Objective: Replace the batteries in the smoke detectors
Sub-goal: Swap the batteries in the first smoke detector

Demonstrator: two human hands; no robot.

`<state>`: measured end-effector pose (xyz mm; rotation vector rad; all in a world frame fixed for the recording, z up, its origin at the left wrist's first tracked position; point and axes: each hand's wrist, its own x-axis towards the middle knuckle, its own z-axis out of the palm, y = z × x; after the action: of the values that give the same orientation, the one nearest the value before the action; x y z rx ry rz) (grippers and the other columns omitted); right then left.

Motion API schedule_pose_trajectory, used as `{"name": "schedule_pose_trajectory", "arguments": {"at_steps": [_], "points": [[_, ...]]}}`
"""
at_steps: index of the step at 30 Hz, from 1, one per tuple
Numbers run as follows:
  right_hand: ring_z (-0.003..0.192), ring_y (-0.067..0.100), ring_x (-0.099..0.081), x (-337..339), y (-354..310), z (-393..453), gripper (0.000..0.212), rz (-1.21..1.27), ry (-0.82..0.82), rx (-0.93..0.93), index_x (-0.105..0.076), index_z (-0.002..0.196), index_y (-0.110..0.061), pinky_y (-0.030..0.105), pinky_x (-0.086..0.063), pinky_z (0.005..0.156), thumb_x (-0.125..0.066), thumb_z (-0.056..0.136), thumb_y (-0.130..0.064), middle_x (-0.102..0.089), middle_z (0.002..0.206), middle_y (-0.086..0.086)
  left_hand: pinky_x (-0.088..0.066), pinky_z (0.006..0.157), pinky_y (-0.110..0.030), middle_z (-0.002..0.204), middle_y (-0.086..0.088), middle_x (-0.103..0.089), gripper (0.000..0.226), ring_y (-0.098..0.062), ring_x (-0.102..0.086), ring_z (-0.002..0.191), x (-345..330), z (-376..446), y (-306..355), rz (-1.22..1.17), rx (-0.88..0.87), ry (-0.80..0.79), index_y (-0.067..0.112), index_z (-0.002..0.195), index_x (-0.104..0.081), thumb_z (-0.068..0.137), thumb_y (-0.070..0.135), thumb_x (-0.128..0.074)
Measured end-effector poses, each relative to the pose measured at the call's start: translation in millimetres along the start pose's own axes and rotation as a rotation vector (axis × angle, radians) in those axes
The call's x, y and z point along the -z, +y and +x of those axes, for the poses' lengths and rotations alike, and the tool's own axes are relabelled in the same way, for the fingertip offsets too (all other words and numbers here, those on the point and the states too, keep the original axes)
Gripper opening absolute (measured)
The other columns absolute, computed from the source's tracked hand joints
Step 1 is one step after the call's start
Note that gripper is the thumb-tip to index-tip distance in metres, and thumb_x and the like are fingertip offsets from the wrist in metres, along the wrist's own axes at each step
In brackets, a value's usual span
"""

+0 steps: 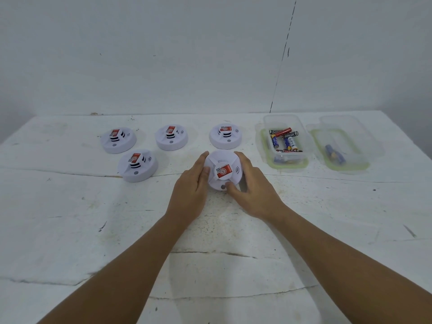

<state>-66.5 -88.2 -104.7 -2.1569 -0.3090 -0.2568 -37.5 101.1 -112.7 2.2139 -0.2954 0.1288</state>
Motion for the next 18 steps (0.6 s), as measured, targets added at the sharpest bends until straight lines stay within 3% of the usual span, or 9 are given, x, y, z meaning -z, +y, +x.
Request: {"name": "schedule_pose_trajectory", "arguments": {"at_steps": [3, 8, 13, 18], "points": [[0.094, 0.017, -0.069, -0.5, 1.3, -0.2, 0.053, -0.008, -0.009, -0.006, -0.042, 0.145, -0.038, 0.049, -0.058, 0.077, -0.062, 0.097, -0.026, -0.068, 0.118, -0.016, -0.049, 0.102, -0.033, 0.139, 0.006, -0.063, 0.049, -0.012, -0.059, 0.117, -0.6, 0.1, -0.6, -0.003, 0.002, -0.003, 0.034, 0.160, -0.035, 0.112, 0.042, -0.032], [0.104, 0.011, -0.067, 0.2, -0.4, -0.5, 0.054, 0.000, -0.004, -0.019, -0.042, 0.146, -0.035, 0.045, -0.059, 0.081, -0.063, 0.097, -0.023, -0.068, 0.120, -0.017, -0.049, 0.103, -0.034, 0.140, 0.005, -0.063, 0.049, -0.014, -0.059, 0.118, 0.5, -0.1, 1.6, -0.001, -0.003, -0.002, 0.032, 0.160, -0.035, 0.112, 0.040, -0.031], [0.099, 0.016, -0.069, -0.4, -0.4, -0.3, 0.054, 0.003, -0.008, -0.020, -0.041, 0.146, -0.038, 0.050, -0.058, 0.080, -0.063, 0.097, -0.027, -0.067, 0.121, -0.018, -0.045, 0.102, -0.026, 0.144, 0.005, -0.061, 0.049, -0.011, -0.057, 0.120, 0.6, 0.0, 2.5, 0.009, -0.008, -0.002, 0.030, 0.160, -0.035, 0.112, 0.039, -0.031], [0.092, 0.027, -0.069, -0.5, -0.8, -0.4, 0.053, 0.003, -0.011, -0.016, -0.041, 0.145, -0.039, 0.054, -0.057, 0.077, -0.062, 0.097, -0.028, -0.068, 0.118, -0.017, -0.047, 0.105, -0.031, 0.145, 0.005, -0.060, 0.049, -0.013, -0.057, 0.122, 0.0, 0.5, 1.7, 0.008, -0.010, -0.002, 0.030, 0.160, -0.035, 0.112, 0.040, -0.031]]}}
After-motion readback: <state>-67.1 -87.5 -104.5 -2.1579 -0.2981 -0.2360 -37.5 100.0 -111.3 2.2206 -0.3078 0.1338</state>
